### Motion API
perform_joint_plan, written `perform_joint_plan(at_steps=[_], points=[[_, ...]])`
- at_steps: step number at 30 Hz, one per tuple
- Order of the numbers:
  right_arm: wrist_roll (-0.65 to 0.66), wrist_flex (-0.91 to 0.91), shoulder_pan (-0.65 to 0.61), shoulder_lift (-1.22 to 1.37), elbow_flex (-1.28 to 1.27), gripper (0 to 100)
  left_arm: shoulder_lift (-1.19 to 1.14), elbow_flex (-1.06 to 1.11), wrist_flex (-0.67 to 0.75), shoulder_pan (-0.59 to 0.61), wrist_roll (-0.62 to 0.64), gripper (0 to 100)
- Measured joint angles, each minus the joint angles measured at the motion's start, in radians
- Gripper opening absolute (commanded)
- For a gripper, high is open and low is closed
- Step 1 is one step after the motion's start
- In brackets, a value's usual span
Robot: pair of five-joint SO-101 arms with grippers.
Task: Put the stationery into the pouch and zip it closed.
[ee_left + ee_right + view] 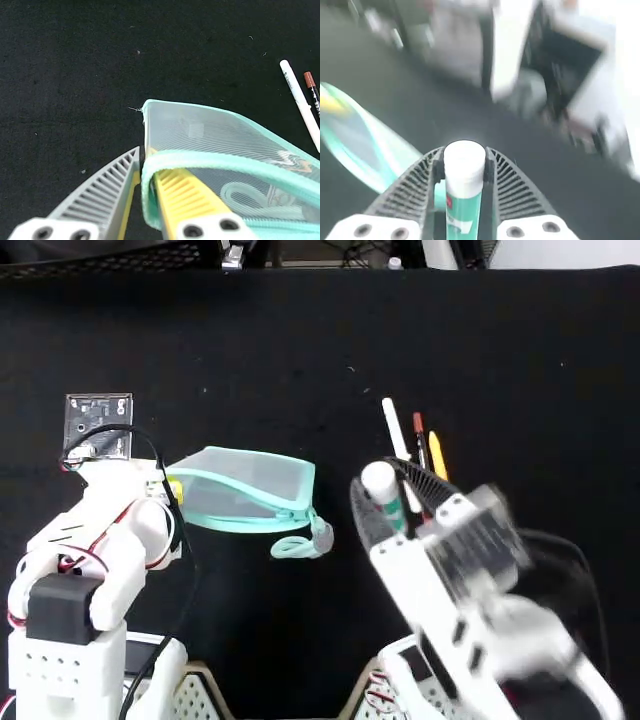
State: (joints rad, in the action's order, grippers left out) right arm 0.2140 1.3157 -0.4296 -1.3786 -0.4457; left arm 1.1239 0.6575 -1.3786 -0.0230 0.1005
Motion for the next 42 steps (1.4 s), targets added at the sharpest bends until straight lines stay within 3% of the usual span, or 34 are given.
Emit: perform_joint_plan(at_steps=[10,18,24,32,42], points=[[-0.064,-0.172,-0.272,0.14,0.075,1.2,0.0,0.0,0.0,0.0,0.0,3],[-0.074,-0.19,-0.41,0.293,0.074,1.2,0.0,0.0,0.0,0.0,0.0,3],[-0.074,-0.285,-0.431,0.308,0.052,1.2,0.0,0.0,0.0,0.0,0.0,3],[-0.075,-0.517,-0.431,0.315,-0.195,1.2,0.0,0.0,0.0,0.0,0.0,3],[-0.075,-0.58,-0.425,0.316,-0.29,1.2,0.0,0.0,0.0,0.0,0.0,3]])
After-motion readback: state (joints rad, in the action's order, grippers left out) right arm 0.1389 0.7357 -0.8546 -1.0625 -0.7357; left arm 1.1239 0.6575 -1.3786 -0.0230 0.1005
